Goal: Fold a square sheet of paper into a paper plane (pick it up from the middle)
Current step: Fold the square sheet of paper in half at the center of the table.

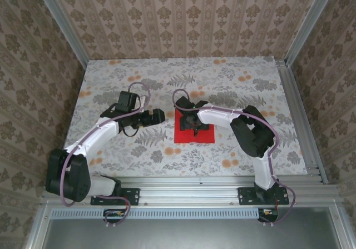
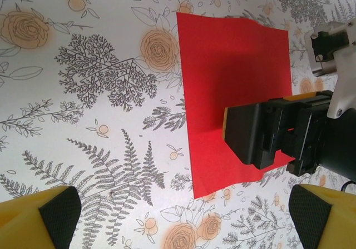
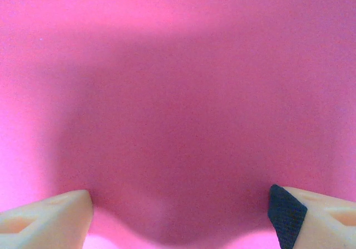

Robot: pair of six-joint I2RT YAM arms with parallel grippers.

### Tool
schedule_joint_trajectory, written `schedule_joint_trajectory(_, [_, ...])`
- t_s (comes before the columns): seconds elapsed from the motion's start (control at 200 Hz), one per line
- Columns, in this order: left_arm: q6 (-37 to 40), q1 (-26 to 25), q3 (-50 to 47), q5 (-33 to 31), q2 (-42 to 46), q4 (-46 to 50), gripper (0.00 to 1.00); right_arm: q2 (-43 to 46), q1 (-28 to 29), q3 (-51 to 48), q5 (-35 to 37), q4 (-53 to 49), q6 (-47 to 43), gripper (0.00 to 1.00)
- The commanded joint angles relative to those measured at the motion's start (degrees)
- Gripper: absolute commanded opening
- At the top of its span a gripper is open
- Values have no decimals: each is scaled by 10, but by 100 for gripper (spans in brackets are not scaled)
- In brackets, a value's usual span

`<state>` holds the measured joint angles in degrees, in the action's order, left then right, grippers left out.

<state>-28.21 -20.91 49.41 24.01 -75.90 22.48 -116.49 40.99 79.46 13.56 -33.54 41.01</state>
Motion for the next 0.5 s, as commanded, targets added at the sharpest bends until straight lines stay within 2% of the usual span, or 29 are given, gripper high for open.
schedule_joint_trajectory(0.0, [3,3,-7,14,3,-8,100,-37,-2,-13,9,-11,11,85])
schedule_joint_trajectory(0.185, [-3,3,-9,19,-3,-16,100,-23,-1,-17,12,-7,2,83])
schedule_joint_trajectory(0.495, [-11,4,-11,27,-11,-28,100,12,-2,-21,18,-5,-10,73])
